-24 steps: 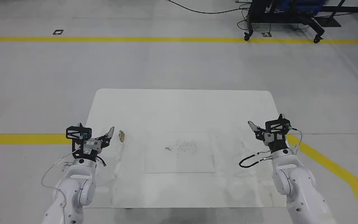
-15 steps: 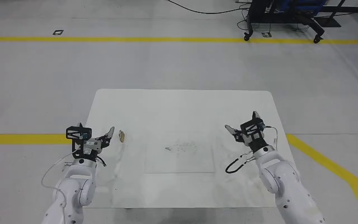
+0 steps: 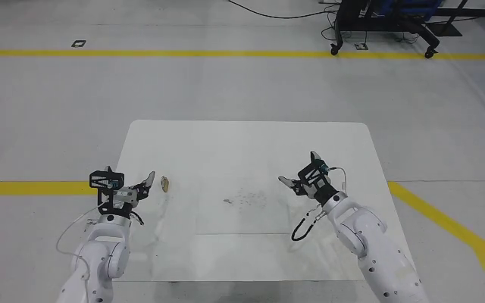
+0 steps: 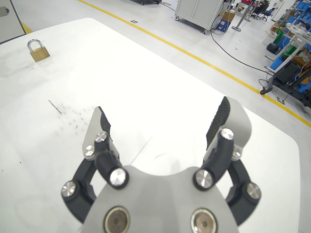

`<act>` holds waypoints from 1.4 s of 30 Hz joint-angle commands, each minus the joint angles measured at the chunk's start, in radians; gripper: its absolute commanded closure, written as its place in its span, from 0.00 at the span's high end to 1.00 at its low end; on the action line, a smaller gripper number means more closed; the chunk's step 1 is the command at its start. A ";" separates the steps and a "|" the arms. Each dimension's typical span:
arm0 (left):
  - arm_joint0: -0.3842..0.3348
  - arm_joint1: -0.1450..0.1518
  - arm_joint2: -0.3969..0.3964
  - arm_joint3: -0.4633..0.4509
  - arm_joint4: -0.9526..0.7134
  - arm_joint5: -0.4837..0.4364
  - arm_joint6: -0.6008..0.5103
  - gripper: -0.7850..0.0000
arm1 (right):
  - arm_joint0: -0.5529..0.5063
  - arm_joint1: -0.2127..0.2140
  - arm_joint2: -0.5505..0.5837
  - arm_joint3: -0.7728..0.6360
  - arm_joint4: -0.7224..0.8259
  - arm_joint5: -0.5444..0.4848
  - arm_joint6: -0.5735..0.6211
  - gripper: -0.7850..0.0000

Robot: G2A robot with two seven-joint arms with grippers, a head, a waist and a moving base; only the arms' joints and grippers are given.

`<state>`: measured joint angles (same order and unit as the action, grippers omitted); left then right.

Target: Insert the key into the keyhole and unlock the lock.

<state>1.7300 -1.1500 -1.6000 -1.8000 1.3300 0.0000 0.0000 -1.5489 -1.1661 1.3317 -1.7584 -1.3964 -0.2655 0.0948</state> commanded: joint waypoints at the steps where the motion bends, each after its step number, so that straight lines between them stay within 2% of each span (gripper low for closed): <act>1: 0.000 0.000 0.000 0.000 0.000 0.000 0.000 1.00 | 0.000 0.000 0.000 0.000 0.000 0.000 0.000 1.00; 4: 0.000 0.000 0.000 0.000 0.000 0.000 0.000 1.00 | 0.026 -0.003 -0.043 0.030 0.047 -0.112 -0.031 1.00; 11: 0.000 0.000 0.000 0.000 0.000 0.000 0.000 1.00 | 0.243 -0.028 -0.264 0.195 0.069 -0.461 -0.022 1.00; 15: 0.000 0.000 0.000 0.000 0.000 0.000 0.000 1.00 | 0.360 -0.051 -0.375 0.297 0.077 -0.563 0.048 1.00; 21: 0.000 0.000 0.000 0.000 0.000 0.000 0.000 1.00 | 0.475 -0.089 -0.484 0.427 0.151 -0.556 0.170 1.00; 24: 0.000 0.000 0.000 0.000 0.000 0.000 0.000 1.00 | 0.512 -0.105 -0.518 0.463 0.163 -0.507 0.224 0.96; 26: 0.000 0.000 0.000 0.000 0.000 0.000 0.000 1.00 | 0.530 -0.114 -0.536 0.482 0.170 -0.497 0.238 0.88; 28: 0.000 0.000 0.000 0.000 0.000 0.000 0.000 1.00 | 0.547 -0.122 -0.554 0.498 0.171 -0.486 0.246 0.87; 29: 0.000 0.000 0.000 0.000 0.000 0.000 0.000 1.00 | 0.554 -0.125 -0.561 0.504 0.173 -0.488 0.246 0.83; 31: 0.000 0.000 0.000 0.000 0.000 0.000 0.000 1.00 | 0.569 -0.131 -0.575 0.515 0.168 -0.484 0.248 0.68; 32: 0.000 0.000 0.000 0.000 0.000 0.000 0.000 1.00 | 0.574 -0.134 -0.580 0.521 0.166 -0.478 0.247 0.54; 33: 0.000 0.000 0.000 0.000 0.000 0.000 0.000 1.00 | 0.578 -0.136 -0.585 0.526 0.162 -0.473 0.247 0.49; 35: 0.000 0.000 0.000 0.000 0.000 0.000 0.000 1.00 | 0.586 -0.140 -0.594 0.535 0.156 -0.466 0.247 0.44; 39: 0.000 0.000 0.000 0.000 0.000 0.000 0.000 1.00 | 0.597 -0.148 -0.610 0.548 0.135 -0.436 0.267 0.41; 41: 0.000 0.000 0.000 0.000 0.000 0.000 0.000 1.00 | 0.602 -0.151 -0.615 0.554 0.129 -0.423 0.274 0.34; 42: 0.000 0.000 0.000 0.000 0.000 0.000 0.000 1.00 | 0.604 -0.152 -0.618 0.555 0.128 -0.422 0.276 0.25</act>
<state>1.7300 -1.1500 -1.6000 -1.8000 1.3300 0.0000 0.0000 -0.9468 -1.3170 0.7159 -1.2047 -1.2678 -0.6885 0.3693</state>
